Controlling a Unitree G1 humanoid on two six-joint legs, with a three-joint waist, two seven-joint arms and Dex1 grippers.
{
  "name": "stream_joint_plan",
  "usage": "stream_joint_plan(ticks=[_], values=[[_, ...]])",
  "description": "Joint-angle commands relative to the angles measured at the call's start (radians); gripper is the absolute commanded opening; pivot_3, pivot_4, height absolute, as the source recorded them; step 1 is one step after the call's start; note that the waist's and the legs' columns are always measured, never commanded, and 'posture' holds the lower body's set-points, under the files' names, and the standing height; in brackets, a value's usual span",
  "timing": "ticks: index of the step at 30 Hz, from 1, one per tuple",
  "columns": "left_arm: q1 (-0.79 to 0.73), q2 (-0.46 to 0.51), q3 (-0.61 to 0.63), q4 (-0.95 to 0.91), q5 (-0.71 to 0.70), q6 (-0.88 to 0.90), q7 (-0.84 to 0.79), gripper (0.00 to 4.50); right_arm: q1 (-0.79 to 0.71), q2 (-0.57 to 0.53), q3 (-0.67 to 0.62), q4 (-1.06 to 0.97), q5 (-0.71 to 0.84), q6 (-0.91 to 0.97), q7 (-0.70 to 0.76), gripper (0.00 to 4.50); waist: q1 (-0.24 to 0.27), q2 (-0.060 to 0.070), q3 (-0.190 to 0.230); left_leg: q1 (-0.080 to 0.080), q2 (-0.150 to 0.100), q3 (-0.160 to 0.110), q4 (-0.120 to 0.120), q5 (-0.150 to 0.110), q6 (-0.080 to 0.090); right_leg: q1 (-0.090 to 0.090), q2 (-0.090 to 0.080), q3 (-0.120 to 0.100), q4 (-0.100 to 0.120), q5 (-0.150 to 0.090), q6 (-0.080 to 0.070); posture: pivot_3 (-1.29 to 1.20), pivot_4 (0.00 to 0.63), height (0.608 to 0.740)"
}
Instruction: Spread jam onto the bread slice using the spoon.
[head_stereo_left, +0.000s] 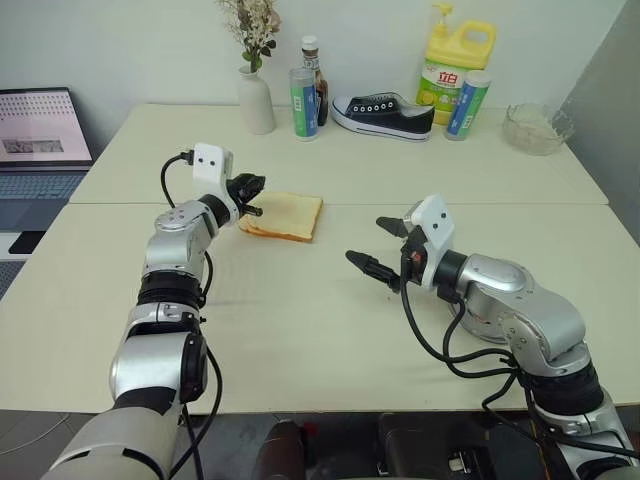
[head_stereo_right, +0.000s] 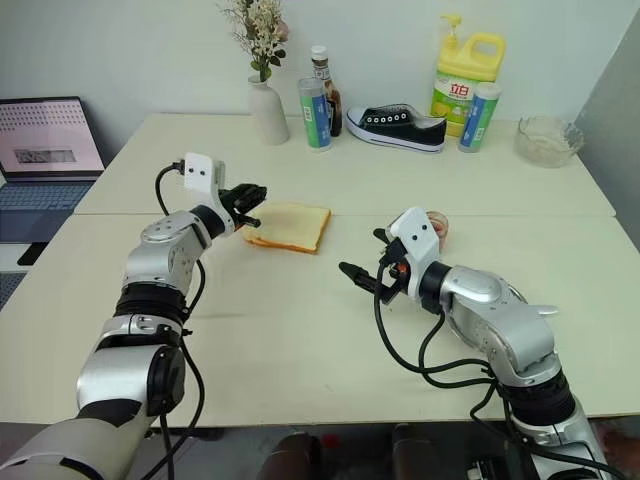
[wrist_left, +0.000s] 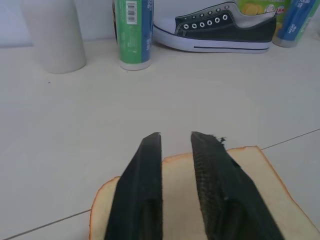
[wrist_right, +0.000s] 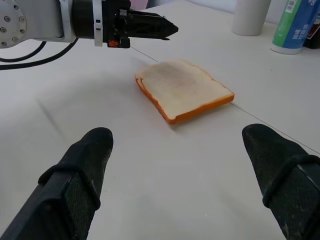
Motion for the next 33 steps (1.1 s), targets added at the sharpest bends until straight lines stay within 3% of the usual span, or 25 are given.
stream_joint_plan(ticks=[1,7,22,25,33], values=[[0.020,-0.011,0.038,-0.026,-0.032,0.043,0.049,2.42,0.000,0.003,-0.031,-0.048,0.005,-0.004,-0.003,4.50,0.000,0.000,0.000,0.000,0.000,0.000,0.000,0.000,0.000,0.000,0.000,0.000,0.000,0.000,0.000,0.00,0.150,0.740],[0.051,-0.042,0.033,-0.023,-0.029,0.100,0.099,4.37,0.005,-0.020,-0.024,-0.068,0.005,0.017,0.017,4.50,0.001,0.000,0.000,0.000,0.000,0.000,0.000,0.000,0.000,0.000,0.000,0.000,0.000,0.000,0.000,0.00,0.150,0.740],[0.020,-0.063,0.032,0.067,-0.034,0.139,0.095,4.47,0.002,-0.021,-0.022,-0.079,0.001,0.033,0.025,4.50,0.001,0.000,0.000,0.000,0.000,0.000,0.000,0.000,0.000,0.000,0.000,0.000,0.000,0.000,0.000,0.00,0.150,0.740],[0.027,-0.049,-0.018,0.065,0.015,0.105,0.072,3.90,-0.001,-0.016,-0.024,-0.073,0.000,0.031,0.021,4.50,0.001,0.000,0.000,0.000,0.000,0.000,0.000,0.000,0.000,0.000,0.000,0.000,0.000,0.000,0.000,0.00,0.150,0.740],[0.013,-0.024,-0.074,0.102,0.075,0.043,0.039,1.53,-0.004,-0.007,-0.033,-0.060,-0.002,0.025,0.019,4.50,0.001,0.000,0.000,0.000,0.000,0.000,0.000,0.000,-0.001,0.000,0.000,0.000,0.000,0.000,0.000,0.00,0.150,0.740]])
